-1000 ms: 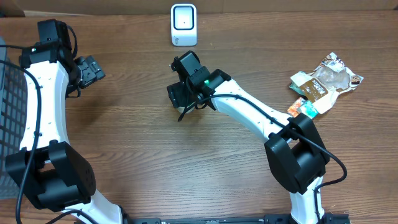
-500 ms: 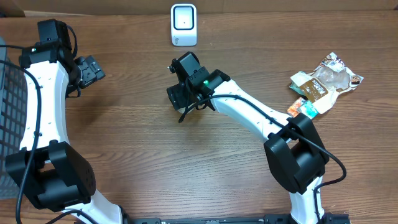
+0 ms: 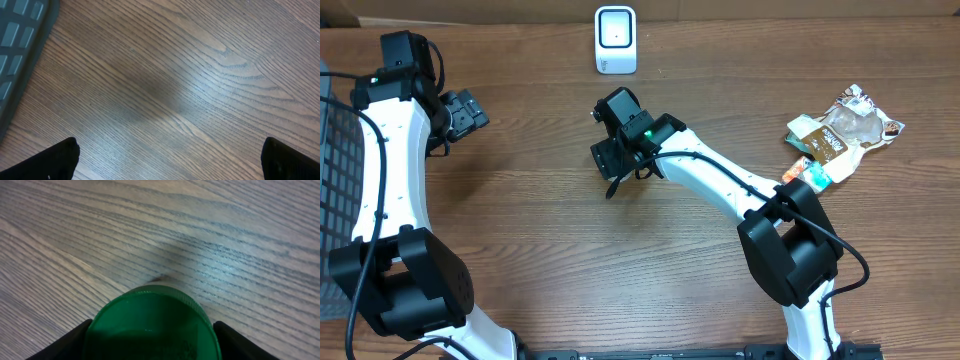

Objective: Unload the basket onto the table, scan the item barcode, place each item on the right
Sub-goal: 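Lift the jar with the right gripper toward the white scanner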

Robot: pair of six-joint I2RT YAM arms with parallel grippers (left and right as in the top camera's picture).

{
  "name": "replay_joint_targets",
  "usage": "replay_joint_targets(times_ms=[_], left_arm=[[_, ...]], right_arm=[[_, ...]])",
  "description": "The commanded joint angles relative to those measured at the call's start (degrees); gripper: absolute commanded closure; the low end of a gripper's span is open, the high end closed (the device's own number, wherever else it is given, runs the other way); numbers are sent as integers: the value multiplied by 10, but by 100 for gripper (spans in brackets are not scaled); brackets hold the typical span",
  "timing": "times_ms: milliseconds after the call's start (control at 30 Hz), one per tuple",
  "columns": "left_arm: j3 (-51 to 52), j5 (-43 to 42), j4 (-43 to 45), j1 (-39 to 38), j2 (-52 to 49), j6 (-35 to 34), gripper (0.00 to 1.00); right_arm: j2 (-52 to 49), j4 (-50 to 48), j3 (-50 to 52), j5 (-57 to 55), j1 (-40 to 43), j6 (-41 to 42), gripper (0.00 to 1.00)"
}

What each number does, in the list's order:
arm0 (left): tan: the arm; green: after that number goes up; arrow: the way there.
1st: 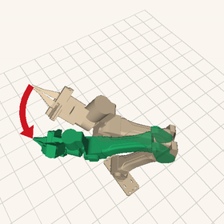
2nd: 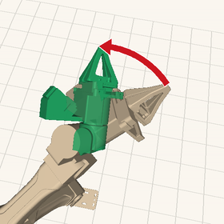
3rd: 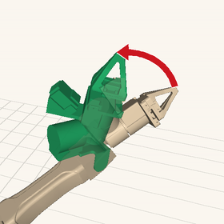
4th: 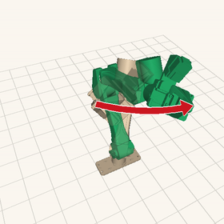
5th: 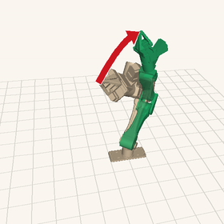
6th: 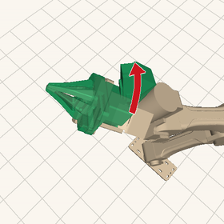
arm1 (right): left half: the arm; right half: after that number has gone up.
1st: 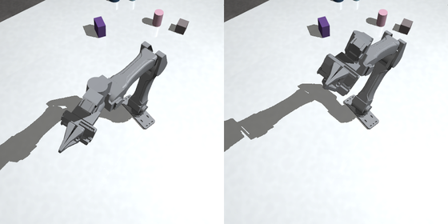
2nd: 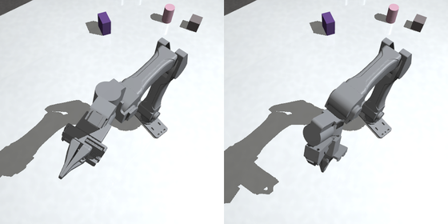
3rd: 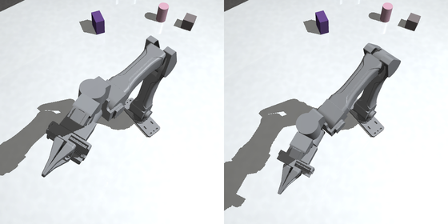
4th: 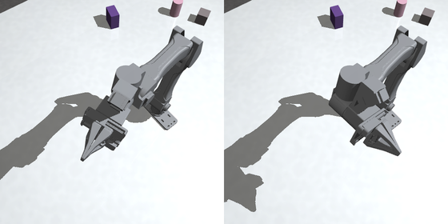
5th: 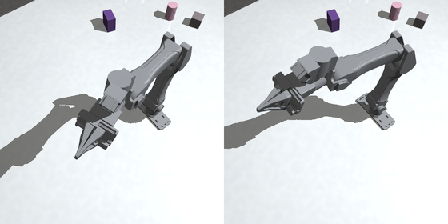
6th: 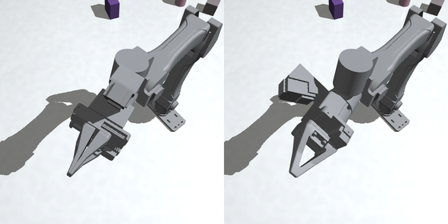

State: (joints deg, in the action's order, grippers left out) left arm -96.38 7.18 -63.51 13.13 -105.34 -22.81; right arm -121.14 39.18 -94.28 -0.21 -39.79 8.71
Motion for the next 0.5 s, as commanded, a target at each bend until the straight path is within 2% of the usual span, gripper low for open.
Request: replay_joint_targets(times_ms=[0, 300, 467], left_arm=[[-9, 7, -1, 0, 5, -4, 0], [-9, 7, -1, 0, 5, -4, 0], [-9, 7, -1, 0, 5, -4, 0]], right_arm=[[-4, -1, 2, -4, -2, -2, 33], [-4, 1, 1, -2, -2, 7, 37], [-4, 9, -16, -5, -2, 116, 51]])
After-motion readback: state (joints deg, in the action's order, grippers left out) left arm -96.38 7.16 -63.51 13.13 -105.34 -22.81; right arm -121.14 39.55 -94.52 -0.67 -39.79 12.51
